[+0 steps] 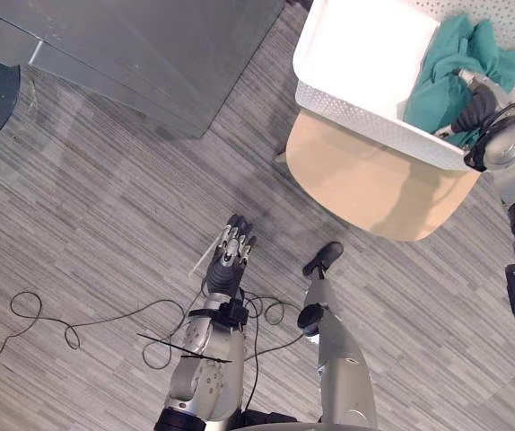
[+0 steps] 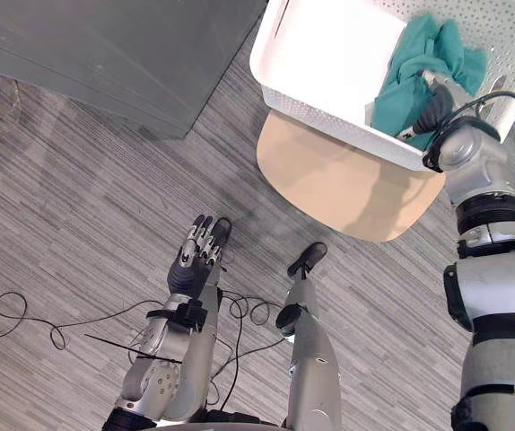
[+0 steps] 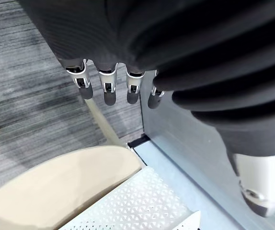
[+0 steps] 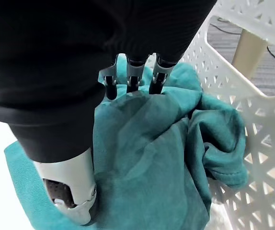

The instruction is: Pick up the laundry basket with both hands and put the clothes into the washing machine.

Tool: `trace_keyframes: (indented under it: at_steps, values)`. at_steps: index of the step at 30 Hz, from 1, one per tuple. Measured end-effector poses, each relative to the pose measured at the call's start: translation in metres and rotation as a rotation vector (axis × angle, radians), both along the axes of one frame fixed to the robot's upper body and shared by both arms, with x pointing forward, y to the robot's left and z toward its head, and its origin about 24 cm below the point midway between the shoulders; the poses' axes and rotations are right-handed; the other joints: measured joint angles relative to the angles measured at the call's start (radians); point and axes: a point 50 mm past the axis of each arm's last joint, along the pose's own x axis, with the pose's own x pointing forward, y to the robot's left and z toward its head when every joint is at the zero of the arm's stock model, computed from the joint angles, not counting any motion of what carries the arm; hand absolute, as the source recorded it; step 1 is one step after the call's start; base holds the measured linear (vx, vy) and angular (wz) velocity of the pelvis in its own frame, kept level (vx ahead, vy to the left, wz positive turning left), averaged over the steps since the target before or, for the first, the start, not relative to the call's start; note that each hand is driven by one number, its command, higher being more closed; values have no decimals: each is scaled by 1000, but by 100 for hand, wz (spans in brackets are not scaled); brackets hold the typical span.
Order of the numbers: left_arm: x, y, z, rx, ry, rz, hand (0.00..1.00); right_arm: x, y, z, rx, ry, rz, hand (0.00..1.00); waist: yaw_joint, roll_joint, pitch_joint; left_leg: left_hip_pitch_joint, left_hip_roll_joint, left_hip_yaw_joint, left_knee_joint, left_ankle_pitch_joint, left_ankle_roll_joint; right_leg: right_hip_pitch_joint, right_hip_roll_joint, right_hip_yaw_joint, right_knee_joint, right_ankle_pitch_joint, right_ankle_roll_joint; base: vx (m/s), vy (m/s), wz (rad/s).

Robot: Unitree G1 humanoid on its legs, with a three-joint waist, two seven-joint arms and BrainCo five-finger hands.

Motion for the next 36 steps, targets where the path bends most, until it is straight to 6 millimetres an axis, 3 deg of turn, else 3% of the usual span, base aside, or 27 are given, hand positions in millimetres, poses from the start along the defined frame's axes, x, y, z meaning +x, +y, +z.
trace_keyframes:
  at_steps: [7, 10, 15, 18, 23, 26, 29, 36]
  values:
    - [2, -4, 3, -77, -3, 7, 0, -4, 6, 7, 258, -175, 81, 100, -1, -1, -8, 0, 15, 56, -2, 8, 2, -27, 5, 30, 8, 11, -15, -24, 27, -15]
    - [2, -4, 3, -83, -4, 14, 0, -3, 13, -8, 303, -207, 89, 100, 0, -3, -37, 4, 27, 59, 0, 13, -4, -25, 15, 29, 8, 11, -16, -3, 27, -7]
    - [2, -2, 3, -79, -3, 24, 0, -10, 22, -52, 361, -166, 114, 100, -4, -2, -40, 77, 31, 79, 10, 18, -6, 53, 17, 29, 8, 3, -13, 8, 37, -2]
    - [3, 3, 3, -69, -5, 39, 0, -20, 15, -54, 391, -219, 103, 100, -9, -3, -41, 125, 33, 81, 15, 17, -6, 107, 19, 25, 8, -8, -8, -4, 46, 5]
    - [2, 21, -13, 35, 42, 58, 0, -35, 10, -29, 464, -402, 114, 100, -46, -12, -97, 215, 33, 88, -3, 5, 12, 195, 28, 20, 0, -19, 1, -39, 62, 3]
    - [-2, 32, -25, 77, 92, 76, 0, -45, 15, -26, 499, -484, 139, 100, -53, -22, -158, 266, 31, 97, -23, 2, 16, 240, 33, 34, -20, -19, 2, -5, 61, -6]
    - [-14, 44, -37, 141, 136, 101, 0, -53, 19, -30, 512, -536, 146, 100, -58, -47, -235, 331, 27, 109, -50, -4, 27, 287, 34, 54, -36, -19, 3, 34, 63, -14]
    - [-25, 53, -52, 291, 186, 90, 0, -62, 31, -43, 545, -559, 170, 100, -89, -69, -326, 424, 22, 132, -90, -12, 34, 350, 30, 76, -37, -26, 11, 50, 56, -7]
